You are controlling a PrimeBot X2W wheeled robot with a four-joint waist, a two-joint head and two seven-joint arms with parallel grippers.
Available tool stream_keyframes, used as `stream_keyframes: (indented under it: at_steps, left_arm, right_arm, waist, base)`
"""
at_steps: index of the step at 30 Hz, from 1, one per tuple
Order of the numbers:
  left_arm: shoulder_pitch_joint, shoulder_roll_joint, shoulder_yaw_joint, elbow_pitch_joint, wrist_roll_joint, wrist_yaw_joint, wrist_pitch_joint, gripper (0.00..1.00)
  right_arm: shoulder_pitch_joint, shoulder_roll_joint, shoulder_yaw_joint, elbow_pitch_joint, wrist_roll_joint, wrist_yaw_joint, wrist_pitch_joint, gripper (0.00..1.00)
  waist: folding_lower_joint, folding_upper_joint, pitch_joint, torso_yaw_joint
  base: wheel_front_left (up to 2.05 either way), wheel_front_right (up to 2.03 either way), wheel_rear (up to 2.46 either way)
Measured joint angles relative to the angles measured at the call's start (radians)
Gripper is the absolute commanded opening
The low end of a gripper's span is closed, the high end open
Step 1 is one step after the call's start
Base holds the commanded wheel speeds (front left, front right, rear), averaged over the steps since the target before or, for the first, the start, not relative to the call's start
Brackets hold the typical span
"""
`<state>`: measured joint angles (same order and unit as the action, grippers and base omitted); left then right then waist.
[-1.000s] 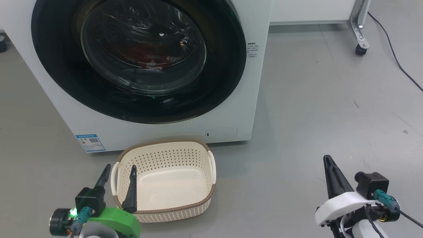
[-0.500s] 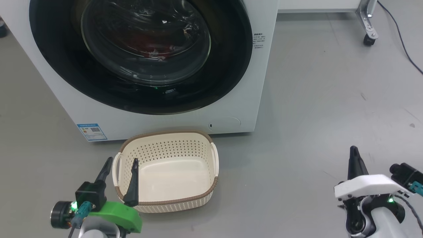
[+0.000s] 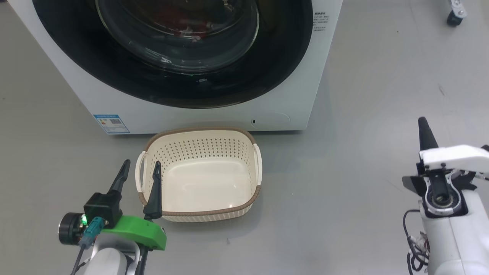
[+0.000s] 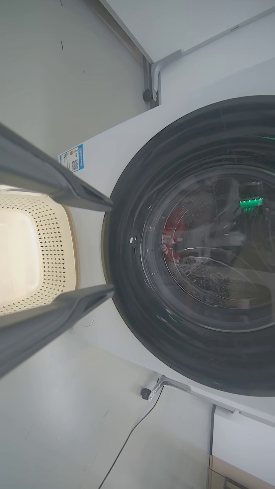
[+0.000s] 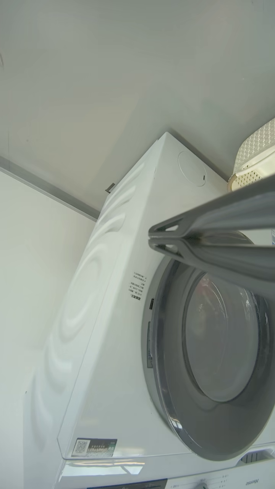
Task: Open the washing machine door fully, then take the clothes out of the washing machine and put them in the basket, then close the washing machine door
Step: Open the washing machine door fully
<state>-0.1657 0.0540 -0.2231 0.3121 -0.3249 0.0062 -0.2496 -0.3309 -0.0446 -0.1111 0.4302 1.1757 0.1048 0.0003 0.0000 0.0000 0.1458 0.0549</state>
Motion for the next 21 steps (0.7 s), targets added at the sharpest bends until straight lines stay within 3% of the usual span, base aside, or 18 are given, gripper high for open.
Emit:
stream_keyframes:
  at_steps: [10,21]
  left_arm:
    - [-0.061,-0.006,-0.005,-0.030,0.000,-0.012,-0.002,1.00]
    - [-0.113,-0.013,-0.016,-0.044,0.000,-0.022,-0.002,1.00]
  right_arm:
    - [-0.182,-0.002,-0.060,0.009,0.186,-0.001,0.144,0.00]
    - [-0.359,-0.072,-0.054,0.013,0.194,-0.013,0.231,0.00]
  waist:
    - [0.0000,0.0000,0.094,0.034]
    - [0.0000,0.0000,0.183,0.081]
  base:
    - [0.00,0.00,0.00]
    - [0.00,0.00,0.00]
